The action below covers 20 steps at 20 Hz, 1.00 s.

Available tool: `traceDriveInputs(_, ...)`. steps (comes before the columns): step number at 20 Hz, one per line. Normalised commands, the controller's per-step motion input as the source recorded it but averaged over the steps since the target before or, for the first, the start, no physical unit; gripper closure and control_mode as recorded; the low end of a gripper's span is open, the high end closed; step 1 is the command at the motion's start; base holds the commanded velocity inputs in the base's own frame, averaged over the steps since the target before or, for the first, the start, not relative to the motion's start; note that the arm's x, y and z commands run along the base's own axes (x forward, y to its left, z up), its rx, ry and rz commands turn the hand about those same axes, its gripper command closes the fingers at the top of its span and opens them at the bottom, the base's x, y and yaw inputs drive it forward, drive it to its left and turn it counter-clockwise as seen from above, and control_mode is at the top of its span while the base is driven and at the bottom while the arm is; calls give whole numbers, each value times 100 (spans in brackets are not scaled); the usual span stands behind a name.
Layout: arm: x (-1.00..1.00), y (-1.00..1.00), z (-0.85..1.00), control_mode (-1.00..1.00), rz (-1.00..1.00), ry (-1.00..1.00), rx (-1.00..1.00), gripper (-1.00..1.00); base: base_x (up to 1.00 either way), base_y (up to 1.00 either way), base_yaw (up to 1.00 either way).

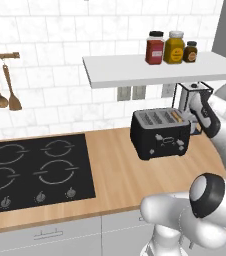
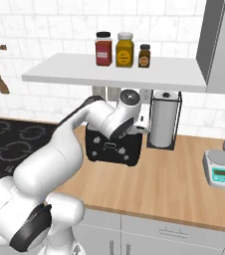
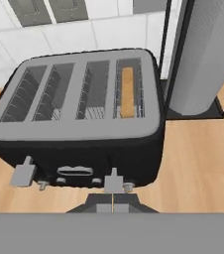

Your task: Start the toaster. Once the lever pops up, take the bread to the plate on the dining counter.

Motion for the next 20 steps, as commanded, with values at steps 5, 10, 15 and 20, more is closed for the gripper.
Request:
traceDriveInputs(5,15,11,32,-100,0,-4,0,100,0,0,0)
traceDriveInputs(10,47,26,0,-100,0,-6,0,-100,0,0,0)
traceDriveInputs(15,24,6,-8,-100,0,-6,0,-100,0,0,0)
traceDriveInputs(20,0,0,-14,-100,0,-7,0,-100,0,0,0)
